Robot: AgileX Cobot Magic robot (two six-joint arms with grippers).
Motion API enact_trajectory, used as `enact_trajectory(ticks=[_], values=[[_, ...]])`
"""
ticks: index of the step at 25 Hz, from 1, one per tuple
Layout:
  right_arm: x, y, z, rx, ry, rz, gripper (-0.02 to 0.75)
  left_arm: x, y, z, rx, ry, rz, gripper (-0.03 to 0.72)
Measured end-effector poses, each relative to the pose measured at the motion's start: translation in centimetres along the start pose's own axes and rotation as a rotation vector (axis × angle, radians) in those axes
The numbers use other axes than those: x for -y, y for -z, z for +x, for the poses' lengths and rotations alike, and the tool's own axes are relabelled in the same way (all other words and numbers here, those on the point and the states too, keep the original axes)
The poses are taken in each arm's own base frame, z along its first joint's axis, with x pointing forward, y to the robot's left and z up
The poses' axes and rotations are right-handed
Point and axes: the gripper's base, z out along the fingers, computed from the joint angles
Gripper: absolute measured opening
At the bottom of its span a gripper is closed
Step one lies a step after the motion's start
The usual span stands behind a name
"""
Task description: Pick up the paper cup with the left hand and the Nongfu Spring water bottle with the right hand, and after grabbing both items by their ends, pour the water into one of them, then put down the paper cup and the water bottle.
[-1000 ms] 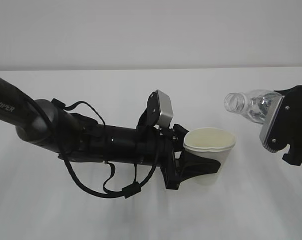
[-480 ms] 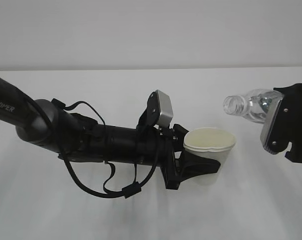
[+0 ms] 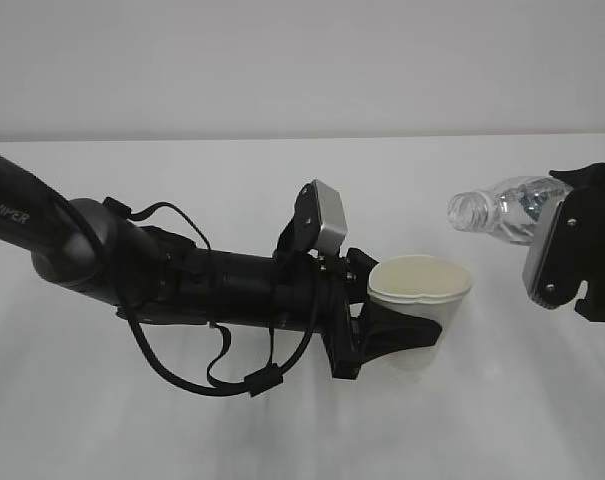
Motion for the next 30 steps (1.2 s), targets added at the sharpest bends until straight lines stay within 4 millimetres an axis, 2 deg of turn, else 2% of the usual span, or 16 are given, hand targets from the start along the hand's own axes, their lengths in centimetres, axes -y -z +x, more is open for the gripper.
enact_trajectory(ticks=[25, 30], values=[[0.04, 0.00, -0.01, 0.000, 0.122, 0.004, 0.405, 0.00, 0.00, 0.00, 0.000, 0.000, 0.000, 0.425], [0.07, 0.00, -0.01, 0.001, 0.139, 0.008, 0.405, 0.63, -0.57, -0.02, -0.003, -0.003, 0.019, 0.425]])
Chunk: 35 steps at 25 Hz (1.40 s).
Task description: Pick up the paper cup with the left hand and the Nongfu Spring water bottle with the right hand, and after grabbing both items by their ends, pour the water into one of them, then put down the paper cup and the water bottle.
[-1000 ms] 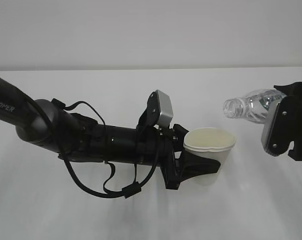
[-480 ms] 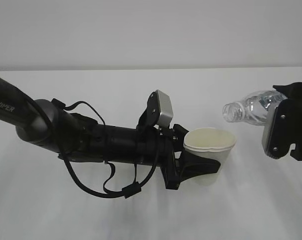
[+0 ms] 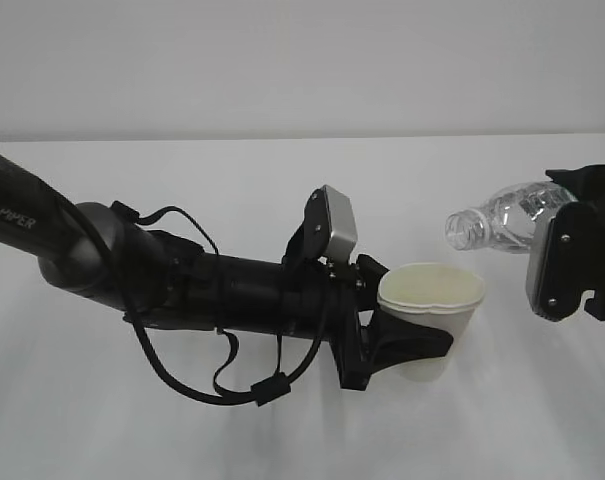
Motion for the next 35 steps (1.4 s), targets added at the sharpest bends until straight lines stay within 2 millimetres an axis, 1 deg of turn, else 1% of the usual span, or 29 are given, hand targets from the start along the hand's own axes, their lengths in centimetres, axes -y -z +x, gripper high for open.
enact_trajectory(ticks=[3, 17, 35], values=[[0.00, 0.00, 0.00, 0.000, 0.007, 0.000, 0.405, 0.24, -0.23, -0.02, 0.001, 0.000, 0.006, 0.425], [0.00, 0.00, 0.00, 0.000, 0.045, 0.000, 0.404, -0.10, -0.23, -0.09, 0.008, 0.019, -0.031, 0.425], [0.19, 0.00, 0.00, 0.000, 0.060, 0.021, 0.404, -0.15, -0.22, -0.13, 0.013, 0.023, -0.037, 0.425]])
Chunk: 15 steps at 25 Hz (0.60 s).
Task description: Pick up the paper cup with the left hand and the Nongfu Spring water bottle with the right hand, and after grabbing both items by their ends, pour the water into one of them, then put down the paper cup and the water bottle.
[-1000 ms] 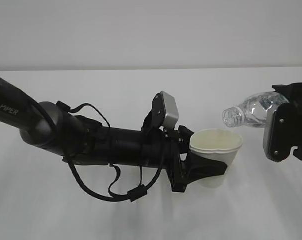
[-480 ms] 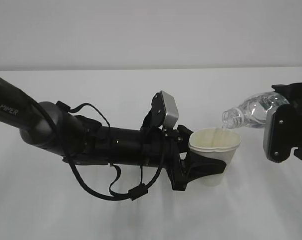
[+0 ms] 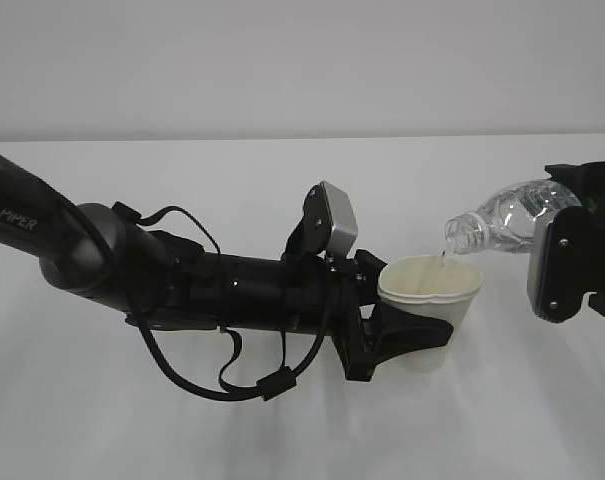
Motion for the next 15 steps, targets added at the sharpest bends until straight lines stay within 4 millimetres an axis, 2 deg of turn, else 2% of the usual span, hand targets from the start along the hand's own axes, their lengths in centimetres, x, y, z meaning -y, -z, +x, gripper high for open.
enact_trajectory(ticks=[15], values=[[0.00, 0.00, 0.00, 0.000, 0.015, 0.000, 0.404, -0.01, 0.00, 0.01, -0.001, 0.000, -0.001, 0.424]])
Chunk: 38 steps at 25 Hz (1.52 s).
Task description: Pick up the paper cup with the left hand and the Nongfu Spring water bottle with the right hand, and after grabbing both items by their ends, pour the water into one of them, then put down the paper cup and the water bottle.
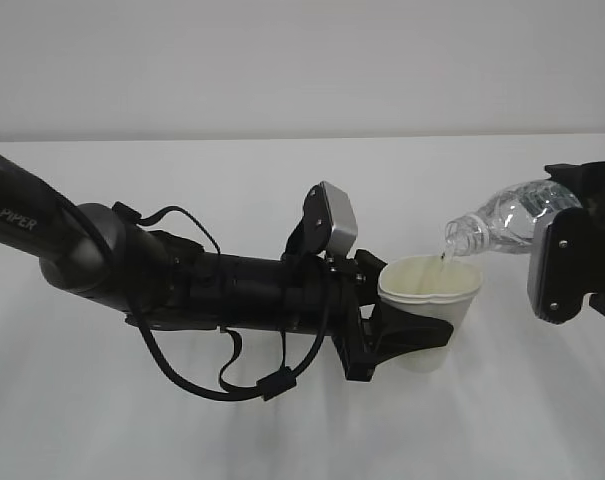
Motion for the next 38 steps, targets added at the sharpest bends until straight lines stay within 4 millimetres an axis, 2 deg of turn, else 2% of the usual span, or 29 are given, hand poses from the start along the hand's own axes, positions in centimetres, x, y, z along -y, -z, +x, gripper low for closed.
enact_trajectory(ticks=[38], values=[[0.02, 0.00, 0.00, 0.000, 0.019, 0.002, 0.403, 0.00, 0.00, 0.00, 0.000, 0.000, 0.000, 0.424]])
